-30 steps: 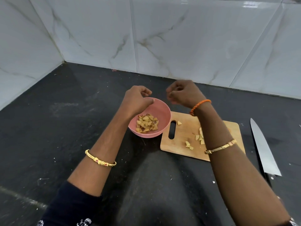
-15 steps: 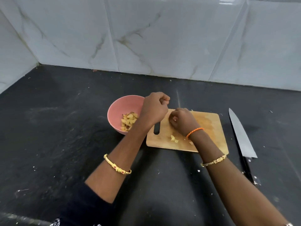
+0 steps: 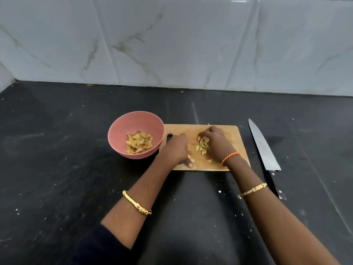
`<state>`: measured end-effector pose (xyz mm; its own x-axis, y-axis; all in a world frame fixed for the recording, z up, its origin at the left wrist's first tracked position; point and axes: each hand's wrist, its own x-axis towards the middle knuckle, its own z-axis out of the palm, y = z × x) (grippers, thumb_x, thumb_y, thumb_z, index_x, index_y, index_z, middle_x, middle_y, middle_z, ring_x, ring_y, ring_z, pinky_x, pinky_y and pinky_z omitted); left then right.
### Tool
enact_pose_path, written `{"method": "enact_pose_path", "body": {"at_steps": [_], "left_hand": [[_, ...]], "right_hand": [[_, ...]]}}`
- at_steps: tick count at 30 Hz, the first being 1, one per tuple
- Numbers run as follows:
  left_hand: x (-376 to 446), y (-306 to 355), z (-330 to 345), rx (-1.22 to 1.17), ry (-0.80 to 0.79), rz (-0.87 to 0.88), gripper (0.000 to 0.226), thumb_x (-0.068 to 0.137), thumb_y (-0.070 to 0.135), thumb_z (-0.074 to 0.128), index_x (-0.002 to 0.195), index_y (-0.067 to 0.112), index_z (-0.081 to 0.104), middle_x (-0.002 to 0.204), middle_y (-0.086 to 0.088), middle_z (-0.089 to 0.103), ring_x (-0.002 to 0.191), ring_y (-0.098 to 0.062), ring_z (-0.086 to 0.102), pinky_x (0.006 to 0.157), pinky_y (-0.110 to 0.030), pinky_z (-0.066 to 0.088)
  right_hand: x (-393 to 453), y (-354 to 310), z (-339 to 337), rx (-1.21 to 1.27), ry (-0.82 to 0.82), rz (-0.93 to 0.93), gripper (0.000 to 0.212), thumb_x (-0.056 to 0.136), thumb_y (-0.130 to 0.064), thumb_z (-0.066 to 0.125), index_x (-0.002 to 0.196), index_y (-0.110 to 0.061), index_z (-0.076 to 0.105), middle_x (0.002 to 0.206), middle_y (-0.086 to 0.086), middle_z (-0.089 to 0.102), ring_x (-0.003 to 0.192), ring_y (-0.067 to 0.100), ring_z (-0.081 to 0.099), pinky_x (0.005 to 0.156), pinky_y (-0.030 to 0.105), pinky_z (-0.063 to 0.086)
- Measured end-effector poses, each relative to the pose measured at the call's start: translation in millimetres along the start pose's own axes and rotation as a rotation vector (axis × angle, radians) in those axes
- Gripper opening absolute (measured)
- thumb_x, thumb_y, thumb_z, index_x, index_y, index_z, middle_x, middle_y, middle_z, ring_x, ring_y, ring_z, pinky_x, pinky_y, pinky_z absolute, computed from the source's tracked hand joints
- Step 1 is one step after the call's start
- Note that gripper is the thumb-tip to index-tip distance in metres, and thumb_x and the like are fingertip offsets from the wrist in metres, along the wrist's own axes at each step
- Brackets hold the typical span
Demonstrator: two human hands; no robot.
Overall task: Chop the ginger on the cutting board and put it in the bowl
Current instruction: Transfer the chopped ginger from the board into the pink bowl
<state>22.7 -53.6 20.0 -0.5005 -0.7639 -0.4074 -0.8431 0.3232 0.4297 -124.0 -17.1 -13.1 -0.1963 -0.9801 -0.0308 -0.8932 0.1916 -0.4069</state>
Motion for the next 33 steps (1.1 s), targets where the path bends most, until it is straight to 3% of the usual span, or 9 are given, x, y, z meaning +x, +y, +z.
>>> {"method": "enact_pose_path", "body": {"at_steps": [3, 7, 10, 13, 19, 24, 27, 30, 33], "left_hand": [[5, -6, 2, -0.087, 0.036, 0.023, 0.067, 0.062, 0.019, 0.086, 0.116, 0.007, 0.049, 0.113, -0.012, 0.057, 0.102, -0.027, 0.056, 0.088, -0.041, 0.048], [15, -11, 5, -0.246, 0.116, 0.034, 0.052, 0.062, 0.01, 0.085, 0.104, 0.007, 0.055, 0.104, -0.012, 0.063, 0.094, -0.028, 0.062, 0.084, -0.042, 0.052], [22, -9, 2, -0.268, 0.176, 0.053, 0.05, 0.063, 0.009, 0.084, 0.105, 0.004, 0.057, 0.101, -0.011, 0.064, 0.094, -0.027, 0.061, 0.084, -0.04, 0.051], [32, -2, -5, -0.237, 0.15, 0.057, 0.058, 0.063, 0.011, 0.085, 0.112, 0.004, 0.055, 0.103, -0.01, 0.062, 0.095, -0.026, 0.06, 0.085, -0.038, 0.05], [42, 7, -21, -0.108, -0.009, 0.111, 0.079, 0.063, 0.016, 0.085, 0.131, 0.006, 0.046, 0.117, -0.012, 0.059, 0.105, -0.027, 0.057, 0.09, -0.036, 0.049], [43, 11, -25, -0.081, -0.055, 0.193, 0.053, 0.079, 0.01, 0.072, 0.129, 0.007, 0.053, 0.12, -0.009, 0.061, 0.106, -0.025, 0.058, 0.088, -0.03, 0.046], [42, 3, -27, -0.182, -0.039, 0.194, 0.03, 0.091, 0.006, 0.056, 0.121, 0.006, 0.06, 0.109, -0.008, 0.065, 0.094, -0.019, 0.064, 0.086, -0.03, 0.051], [37, -3, -26, -0.305, 0.035, 0.147, 0.03, 0.093, 0.003, 0.046, 0.121, 0.003, 0.058, 0.111, -0.011, 0.064, 0.098, -0.023, 0.064, 0.09, -0.032, 0.052], [33, -2, -21, -0.289, 0.106, 0.113, 0.032, 0.093, 0.002, 0.045, 0.122, 0.005, 0.059, 0.123, -0.012, 0.061, 0.109, -0.025, 0.06, 0.098, -0.036, 0.048]], "right_hand": [[-20, -5, 0, 0.103, 0.012, -0.026, 0.047, 0.081, 0.01, 0.056, 0.123, -0.01, 0.061, 0.12, 0.009, 0.052, 0.115, 0.023, 0.048, 0.091, 0.015, 0.033], [-40, 3, -22, 0.297, 0.163, 0.175, 0.043, 0.084, 0.007, 0.048, 0.124, -0.003, 0.058, 0.119, 0.012, 0.058, 0.104, 0.02, 0.057, 0.081, 0.009, 0.034], [-57, 11, -29, 0.232, -0.032, 0.341, 0.043, 0.085, -0.016, 0.067, 0.125, -0.003, 0.055, 0.115, 0.012, 0.062, 0.095, 0.018, 0.055, 0.083, 0.02, 0.04], [-61, 8, -18, 0.203, -0.134, 0.409, 0.056, 0.074, -0.023, 0.08, 0.121, -0.004, 0.054, 0.116, 0.014, 0.058, 0.102, 0.025, 0.056, 0.088, 0.03, 0.047], [-33, -8, -1, 0.215, -0.03, 0.384, 0.045, 0.076, -0.015, 0.078, 0.11, -0.001, 0.052, 0.113, 0.017, 0.058, 0.104, 0.031, 0.053, 0.079, 0.03, 0.038], [-6, -16, -6, 0.231, -0.035, 0.321, 0.035, 0.081, -0.005, 0.07, 0.113, -0.001, 0.059, 0.112, 0.015, 0.064, 0.107, 0.029, 0.058, 0.089, 0.031, 0.045], [-5, -6, -15, 0.33, 0.083, 0.295, 0.024, 0.087, 0.002, 0.055, 0.108, -0.003, 0.065, 0.108, 0.013, 0.066, 0.103, 0.027, 0.061, 0.083, 0.025, 0.045], [-2, -1, -15, 0.276, 0.164, 0.244, 0.036, 0.087, 0.005, 0.046, 0.118, -0.003, 0.061, 0.122, 0.014, 0.058, 0.112, 0.027, 0.056, 0.092, 0.024, 0.042], [5, -7, -5, 0.192, 0.092, 0.125, 0.051, 0.083, 0.009, 0.05, 0.132, -0.005, 0.051, 0.134, 0.014, 0.046, 0.125, 0.028, 0.044, 0.106, 0.027, 0.033]]}}
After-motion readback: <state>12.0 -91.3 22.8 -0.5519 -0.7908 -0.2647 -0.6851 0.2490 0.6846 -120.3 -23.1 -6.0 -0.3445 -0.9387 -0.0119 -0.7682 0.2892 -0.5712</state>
